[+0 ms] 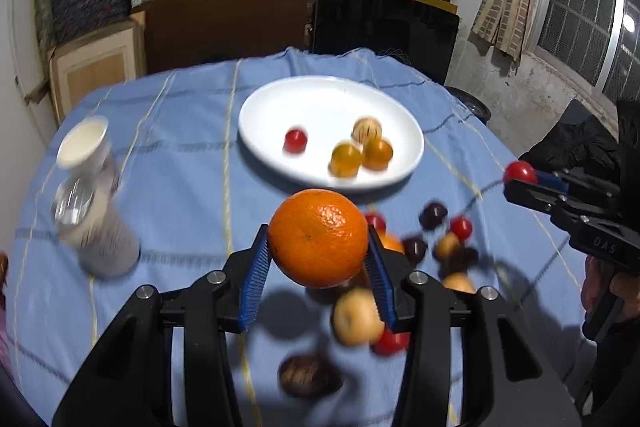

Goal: Organize fruits
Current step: 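Carry the mandarin and red tomato onto the white plate and open both grippers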

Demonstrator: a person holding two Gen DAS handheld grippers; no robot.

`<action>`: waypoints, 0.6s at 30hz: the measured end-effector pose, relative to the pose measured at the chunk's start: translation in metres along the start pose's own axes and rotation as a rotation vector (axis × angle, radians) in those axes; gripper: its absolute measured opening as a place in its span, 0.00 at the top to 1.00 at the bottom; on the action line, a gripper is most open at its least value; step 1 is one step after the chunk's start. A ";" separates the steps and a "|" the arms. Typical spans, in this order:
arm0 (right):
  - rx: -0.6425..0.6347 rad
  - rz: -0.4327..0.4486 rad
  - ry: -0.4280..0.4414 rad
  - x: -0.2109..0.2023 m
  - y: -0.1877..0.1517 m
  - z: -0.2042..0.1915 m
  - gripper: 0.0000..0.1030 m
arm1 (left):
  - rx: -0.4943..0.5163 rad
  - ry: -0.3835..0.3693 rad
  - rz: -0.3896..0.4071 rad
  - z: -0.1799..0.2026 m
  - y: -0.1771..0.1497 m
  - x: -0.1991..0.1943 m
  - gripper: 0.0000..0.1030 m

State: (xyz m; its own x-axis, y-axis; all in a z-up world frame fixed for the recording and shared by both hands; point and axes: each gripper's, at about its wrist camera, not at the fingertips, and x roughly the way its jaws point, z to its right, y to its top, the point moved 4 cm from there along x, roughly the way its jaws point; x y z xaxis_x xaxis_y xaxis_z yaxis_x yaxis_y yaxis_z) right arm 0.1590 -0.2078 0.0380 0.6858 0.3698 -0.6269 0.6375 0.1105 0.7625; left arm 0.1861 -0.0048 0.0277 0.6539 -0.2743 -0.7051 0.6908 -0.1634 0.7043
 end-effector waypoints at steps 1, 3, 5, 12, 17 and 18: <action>0.006 0.008 0.004 0.006 0.011 0.003 0.70 | 0.006 0.004 -0.002 0.002 0.011 0.008 0.56; 0.036 0.012 0.008 0.026 0.036 0.013 0.70 | -0.002 0.005 -0.024 0.003 0.029 0.028 0.56; 0.063 0.007 0.012 0.050 0.054 0.023 0.70 | -0.023 0.024 -0.053 -0.002 0.048 0.054 0.57; 0.140 -0.072 0.052 0.136 0.081 0.038 0.70 | -0.087 0.068 -0.117 -0.023 0.080 0.120 0.57; 0.206 -0.127 0.087 0.177 0.079 0.040 0.70 | -0.128 0.090 -0.138 -0.036 0.096 0.151 0.56; 0.233 -0.133 0.090 0.183 0.078 0.043 0.69 | -0.134 0.089 -0.144 -0.037 0.099 0.157 0.56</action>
State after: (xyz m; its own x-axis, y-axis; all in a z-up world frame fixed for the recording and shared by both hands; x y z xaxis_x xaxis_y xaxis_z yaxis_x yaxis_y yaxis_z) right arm 0.3492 -0.1707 -0.0235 0.5636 0.4481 -0.6939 0.7903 -0.0482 0.6108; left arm 0.3686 -0.0288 -0.0162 0.5660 -0.1719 -0.8063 0.8100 -0.0661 0.5827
